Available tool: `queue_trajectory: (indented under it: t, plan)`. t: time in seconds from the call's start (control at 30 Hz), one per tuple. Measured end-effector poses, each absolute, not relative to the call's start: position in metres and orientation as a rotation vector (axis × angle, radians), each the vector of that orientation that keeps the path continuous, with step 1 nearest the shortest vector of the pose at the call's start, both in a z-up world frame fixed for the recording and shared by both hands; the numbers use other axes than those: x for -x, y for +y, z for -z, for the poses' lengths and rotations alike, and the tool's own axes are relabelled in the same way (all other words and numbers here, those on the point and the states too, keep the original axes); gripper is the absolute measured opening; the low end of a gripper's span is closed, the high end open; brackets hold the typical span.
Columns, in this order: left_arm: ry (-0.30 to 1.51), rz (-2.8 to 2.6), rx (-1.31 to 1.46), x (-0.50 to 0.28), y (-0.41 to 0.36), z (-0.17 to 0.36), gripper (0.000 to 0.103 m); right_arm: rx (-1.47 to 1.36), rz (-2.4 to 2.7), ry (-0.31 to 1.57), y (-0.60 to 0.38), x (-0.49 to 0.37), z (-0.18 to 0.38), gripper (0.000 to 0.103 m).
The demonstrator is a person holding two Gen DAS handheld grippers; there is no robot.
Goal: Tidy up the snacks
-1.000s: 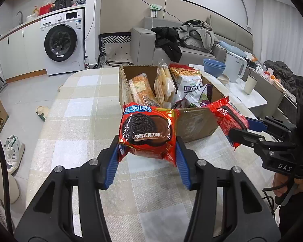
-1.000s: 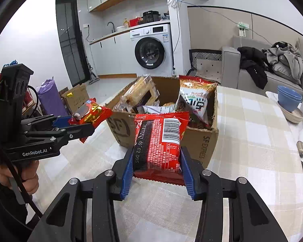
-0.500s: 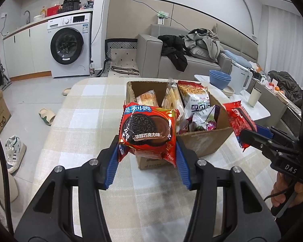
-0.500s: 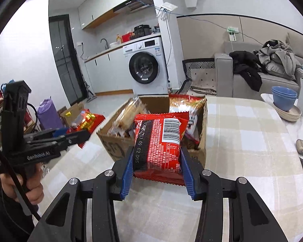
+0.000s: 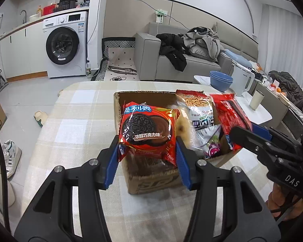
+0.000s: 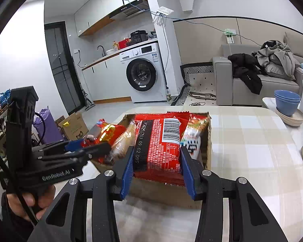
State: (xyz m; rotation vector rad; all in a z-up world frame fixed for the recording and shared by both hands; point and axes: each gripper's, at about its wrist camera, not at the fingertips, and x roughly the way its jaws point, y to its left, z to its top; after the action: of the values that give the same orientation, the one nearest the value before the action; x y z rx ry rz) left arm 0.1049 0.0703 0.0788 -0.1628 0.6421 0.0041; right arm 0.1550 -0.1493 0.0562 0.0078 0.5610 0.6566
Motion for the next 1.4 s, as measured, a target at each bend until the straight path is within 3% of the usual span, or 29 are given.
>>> queue_trajectory:
  t: [0.4, 0.57, 0.63, 0.77, 0.83, 0.9, 1.03, 1.1, 1.4]
  plan:
    - [0.675, 0.000, 0.141, -0.159, 0.058, -0.060, 0.049, 0.016, -0.615, 0.605, -0.124, -0.198, -0.049, 0.044]
    - [0.688, 0.021, 0.134, -0.168, 0.058, -0.061, 0.050, 0.004, -0.623, 0.602, -0.126, -0.199, -0.048, 0.055]
    - [0.688, 0.020, 0.123, -0.164, 0.059, -0.061, 0.053, 0.009, -0.620, 0.590, -0.128, -0.195, -0.049, 0.058]
    - [0.678, 0.029, 0.129, -0.161, 0.057, -0.064, 0.061, -0.009, -0.628, 0.569, -0.140, -0.188, -0.051, 0.081]
    - [0.676, 0.042, 0.144, -0.158, 0.056, -0.066, 0.066, -0.012, -0.635, 0.565, -0.146, -0.186, -0.051, 0.087]
    - [0.669, 0.026, 0.140, -0.154, 0.054, -0.070, 0.083, -0.007, -0.630, 0.555, -0.153, -0.182, -0.053, 0.090]
    - [0.651, 0.046, 0.147, -0.142, 0.055, -0.076, 0.086, -0.010, -0.627, 0.540, -0.166, -0.173, -0.056, 0.099]
    - [0.642, 0.048, 0.152, -0.134, 0.057, -0.078, 0.103, -0.021, -0.645, 0.530, -0.173, -0.168, -0.058, 0.101]
    - [0.592, 0.045, 0.139, -0.089, 0.055, -0.083, 0.102, -0.022, -0.684, 0.486, -0.199, -0.140, -0.061, 0.103]
